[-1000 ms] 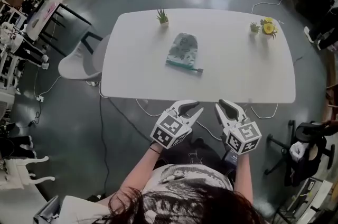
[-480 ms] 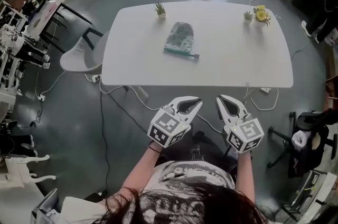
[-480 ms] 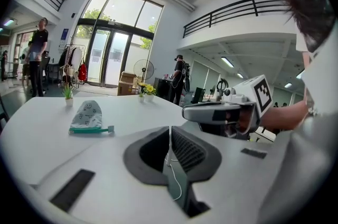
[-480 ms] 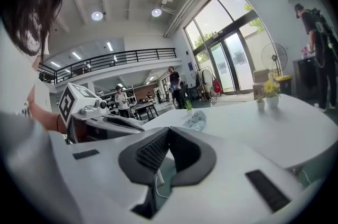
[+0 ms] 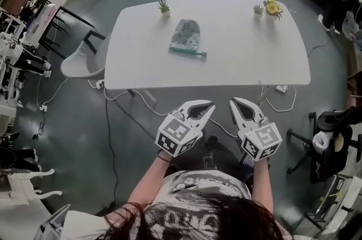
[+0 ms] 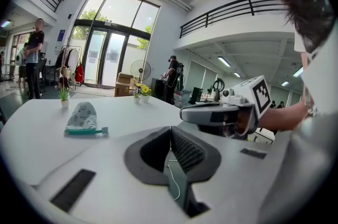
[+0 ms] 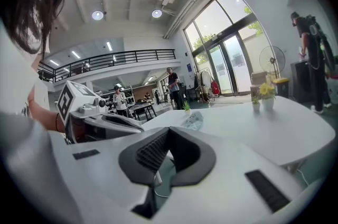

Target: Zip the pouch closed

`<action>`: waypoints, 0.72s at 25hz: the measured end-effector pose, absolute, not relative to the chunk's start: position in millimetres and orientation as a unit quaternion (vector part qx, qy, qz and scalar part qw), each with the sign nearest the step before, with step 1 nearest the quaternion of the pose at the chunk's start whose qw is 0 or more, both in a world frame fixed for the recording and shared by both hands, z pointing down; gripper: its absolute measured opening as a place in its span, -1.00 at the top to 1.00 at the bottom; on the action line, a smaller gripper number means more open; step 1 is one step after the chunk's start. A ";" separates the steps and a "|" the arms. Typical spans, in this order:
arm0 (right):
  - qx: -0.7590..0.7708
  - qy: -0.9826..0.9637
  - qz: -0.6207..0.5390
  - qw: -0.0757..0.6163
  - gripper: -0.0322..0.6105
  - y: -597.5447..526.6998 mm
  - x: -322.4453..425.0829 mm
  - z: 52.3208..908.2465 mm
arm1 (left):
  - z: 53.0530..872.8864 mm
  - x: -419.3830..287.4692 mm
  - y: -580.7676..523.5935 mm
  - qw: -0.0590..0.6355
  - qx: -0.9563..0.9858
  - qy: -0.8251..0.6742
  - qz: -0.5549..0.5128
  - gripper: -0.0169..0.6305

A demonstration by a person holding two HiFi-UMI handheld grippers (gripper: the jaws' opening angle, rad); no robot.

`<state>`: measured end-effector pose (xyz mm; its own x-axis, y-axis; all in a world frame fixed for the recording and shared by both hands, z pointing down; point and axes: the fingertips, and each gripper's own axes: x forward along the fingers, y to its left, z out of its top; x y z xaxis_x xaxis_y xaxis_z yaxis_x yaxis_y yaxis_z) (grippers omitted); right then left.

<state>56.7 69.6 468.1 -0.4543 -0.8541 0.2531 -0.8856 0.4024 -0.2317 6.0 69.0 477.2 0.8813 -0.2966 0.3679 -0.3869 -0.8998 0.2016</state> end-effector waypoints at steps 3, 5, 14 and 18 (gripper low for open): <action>0.521 -0.835 0.173 0.047 0.91 71.1 60.0 469.9 | 477.4 10.6 73.5 0.134 0.961 -0.171 0.168 0.91; 0.521 -0.834 0.173 0.047 0.91 71.9 62.0 470.0 | 476.1 13.3 76.0 0.133 0.962 -0.168 0.168 0.91; 0.511 -0.841 0.168 0.058 0.91 72.9 63.4 471.0 | 469.0 20.7 78.1 0.127 0.964 -0.167 0.162 0.91; 0.510 -0.841 0.168 0.060 0.91 74.1 64.2 470.2 | 467.6 23.0 78.1 0.127 0.965 -0.165 0.161 0.91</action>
<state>64.2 74.1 470.2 -0.4727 -0.8380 0.2725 -0.8784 0.4235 -0.2215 23.0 78.1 467.6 0.8939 -0.2769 0.3525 -0.3585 -0.9137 0.1914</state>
